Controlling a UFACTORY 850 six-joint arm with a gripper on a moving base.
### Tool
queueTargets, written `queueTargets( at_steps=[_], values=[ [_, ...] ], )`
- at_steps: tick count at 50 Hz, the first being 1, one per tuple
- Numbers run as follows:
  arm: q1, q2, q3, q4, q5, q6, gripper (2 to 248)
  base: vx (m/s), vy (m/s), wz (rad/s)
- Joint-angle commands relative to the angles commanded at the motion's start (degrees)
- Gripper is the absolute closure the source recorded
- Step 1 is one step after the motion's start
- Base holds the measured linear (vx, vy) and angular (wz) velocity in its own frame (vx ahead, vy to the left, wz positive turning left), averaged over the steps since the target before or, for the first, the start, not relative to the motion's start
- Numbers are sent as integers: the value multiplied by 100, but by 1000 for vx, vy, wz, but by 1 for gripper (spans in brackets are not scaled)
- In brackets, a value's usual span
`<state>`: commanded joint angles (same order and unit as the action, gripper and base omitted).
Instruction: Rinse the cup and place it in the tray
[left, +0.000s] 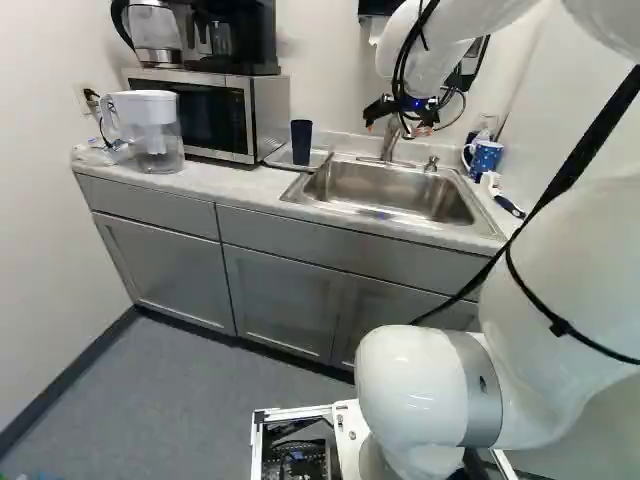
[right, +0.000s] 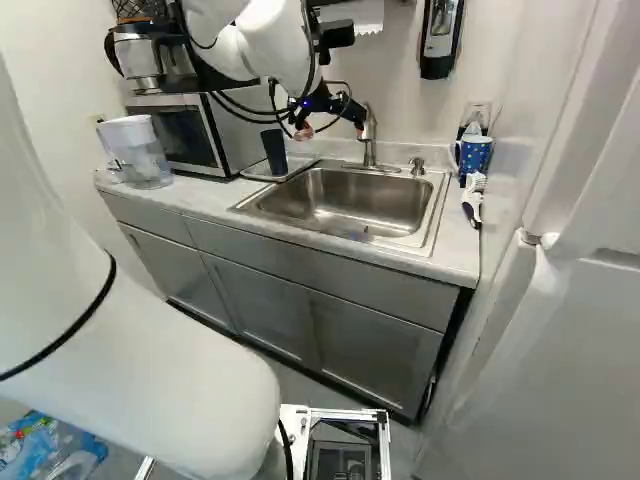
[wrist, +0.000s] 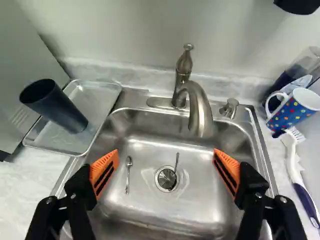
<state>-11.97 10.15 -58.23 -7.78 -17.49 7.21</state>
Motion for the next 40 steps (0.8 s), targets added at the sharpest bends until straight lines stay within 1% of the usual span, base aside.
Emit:
queueTargets(
  at_steps=[9,40],
  values=[
    [-3,10,9,0,-360,0,3,0,0,0],
    [-3,10,9,0,-368,0,3,0,0,0]
  ],
)
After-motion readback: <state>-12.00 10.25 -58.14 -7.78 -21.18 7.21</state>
